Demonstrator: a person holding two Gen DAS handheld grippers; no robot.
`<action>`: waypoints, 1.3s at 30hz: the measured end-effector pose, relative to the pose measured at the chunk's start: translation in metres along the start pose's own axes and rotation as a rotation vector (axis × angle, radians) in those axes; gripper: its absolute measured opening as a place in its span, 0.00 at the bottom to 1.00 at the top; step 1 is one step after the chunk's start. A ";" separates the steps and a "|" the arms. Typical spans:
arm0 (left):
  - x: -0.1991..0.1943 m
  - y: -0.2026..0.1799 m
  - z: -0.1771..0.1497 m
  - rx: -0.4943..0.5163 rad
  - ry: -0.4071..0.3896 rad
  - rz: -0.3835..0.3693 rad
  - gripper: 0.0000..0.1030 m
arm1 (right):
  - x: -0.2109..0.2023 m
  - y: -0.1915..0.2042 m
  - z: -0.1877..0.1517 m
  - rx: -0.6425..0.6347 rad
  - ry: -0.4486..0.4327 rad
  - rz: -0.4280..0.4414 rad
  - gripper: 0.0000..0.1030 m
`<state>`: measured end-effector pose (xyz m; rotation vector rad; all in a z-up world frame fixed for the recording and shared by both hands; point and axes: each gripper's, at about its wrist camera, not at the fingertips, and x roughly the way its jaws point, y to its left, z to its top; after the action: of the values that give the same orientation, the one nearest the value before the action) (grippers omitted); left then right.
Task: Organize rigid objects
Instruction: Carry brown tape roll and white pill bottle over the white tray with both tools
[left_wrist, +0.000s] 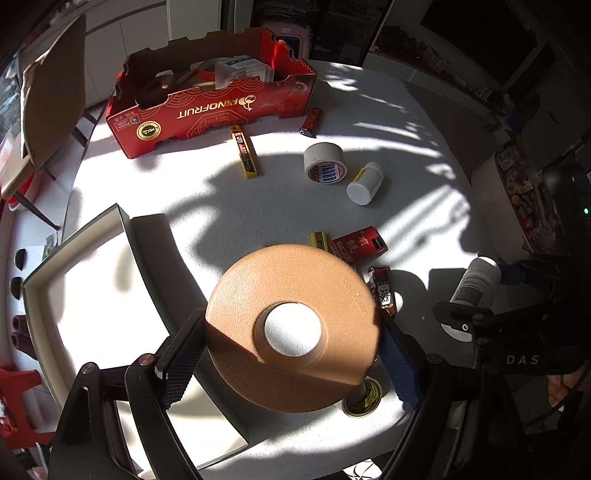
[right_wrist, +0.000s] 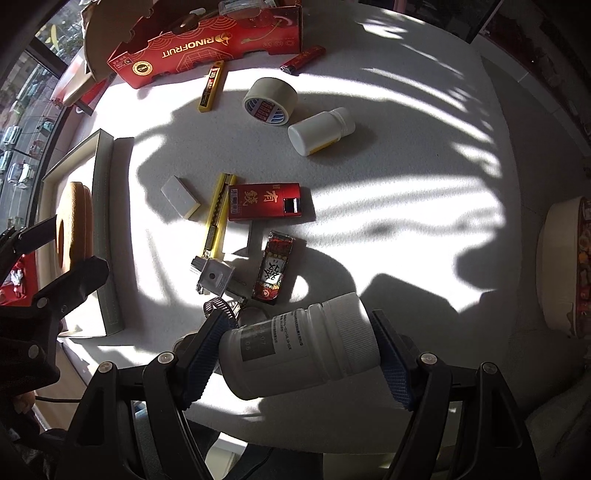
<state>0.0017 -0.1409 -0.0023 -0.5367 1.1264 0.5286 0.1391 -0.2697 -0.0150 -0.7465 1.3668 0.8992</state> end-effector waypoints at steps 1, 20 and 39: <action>-0.003 0.006 -0.001 -0.018 -0.010 0.006 0.86 | -0.002 0.005 0.004 -0.007 -0.006 0.008 0.76; -0.063 0.142 -0.069 -0.424 -0.113 0.231 0.86 | -0.023 0.181 0.054 -0.370 -0.097 0.181 0.76; -0.067 0.186 -0.097 -0.537 -0.089 0.290 0.86 | -0.010 0.247 0.065 -0.458 -0.068 0.224 0.76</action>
<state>-0.2067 -0.0701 0.0036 -0.8069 0.9783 1.1128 -0.0448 -0.0949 0.0153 -0.9070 1.2112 1.4316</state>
